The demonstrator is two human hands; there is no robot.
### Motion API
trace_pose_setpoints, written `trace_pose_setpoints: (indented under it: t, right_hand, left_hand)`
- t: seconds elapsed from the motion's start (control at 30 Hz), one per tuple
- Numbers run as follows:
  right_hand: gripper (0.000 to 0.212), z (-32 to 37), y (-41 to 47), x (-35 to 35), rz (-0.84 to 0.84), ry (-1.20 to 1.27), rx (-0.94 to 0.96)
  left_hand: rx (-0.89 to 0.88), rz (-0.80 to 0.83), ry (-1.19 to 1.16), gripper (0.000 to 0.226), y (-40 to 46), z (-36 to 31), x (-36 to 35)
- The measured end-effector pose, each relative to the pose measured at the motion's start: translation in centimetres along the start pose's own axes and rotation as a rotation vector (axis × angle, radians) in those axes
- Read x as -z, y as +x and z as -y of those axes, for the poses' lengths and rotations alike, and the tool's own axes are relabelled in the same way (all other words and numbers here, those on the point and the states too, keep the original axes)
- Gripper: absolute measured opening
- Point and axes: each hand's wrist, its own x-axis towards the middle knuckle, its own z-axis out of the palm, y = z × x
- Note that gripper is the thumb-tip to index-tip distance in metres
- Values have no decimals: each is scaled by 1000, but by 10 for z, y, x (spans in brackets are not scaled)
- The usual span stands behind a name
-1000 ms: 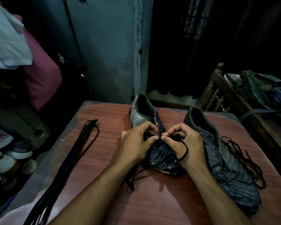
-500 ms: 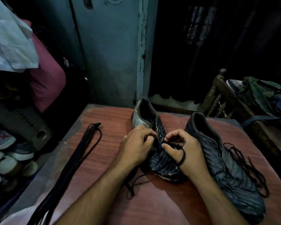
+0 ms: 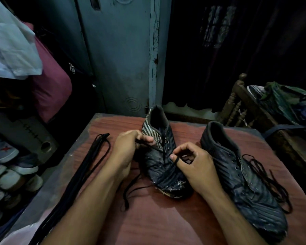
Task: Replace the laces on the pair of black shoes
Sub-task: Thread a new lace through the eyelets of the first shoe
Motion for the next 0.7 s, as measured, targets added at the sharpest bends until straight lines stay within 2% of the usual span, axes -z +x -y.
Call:
trace_pose_setpoints:
  t: [0.27, 0.43, 0.5, 0.6, 0.7]
  right_hand:
    - [18, 0, -2, 0, 13, -3, 9]
    - [17, -1, -2, 0, 12, -14, 20]
    - [18, -1, -1, 0, 15, -15, 26]
    - [20, -1, -1, -1, 25, -19, 37]
    - [20, -3, -1, -1, 27, -25, 40]
  left_hand:
    - [-13, -73, 88, 37, 2, -3, 12]
    - [50, 27, -241, 34, 0, -6, 12]
    - [19, 50, -263, 32, 3, -6, 13]
    - [-162, -53, 71, 33, 10, -3, 20]
    - [-416, -27, 554, 21, 10, -3, 26]
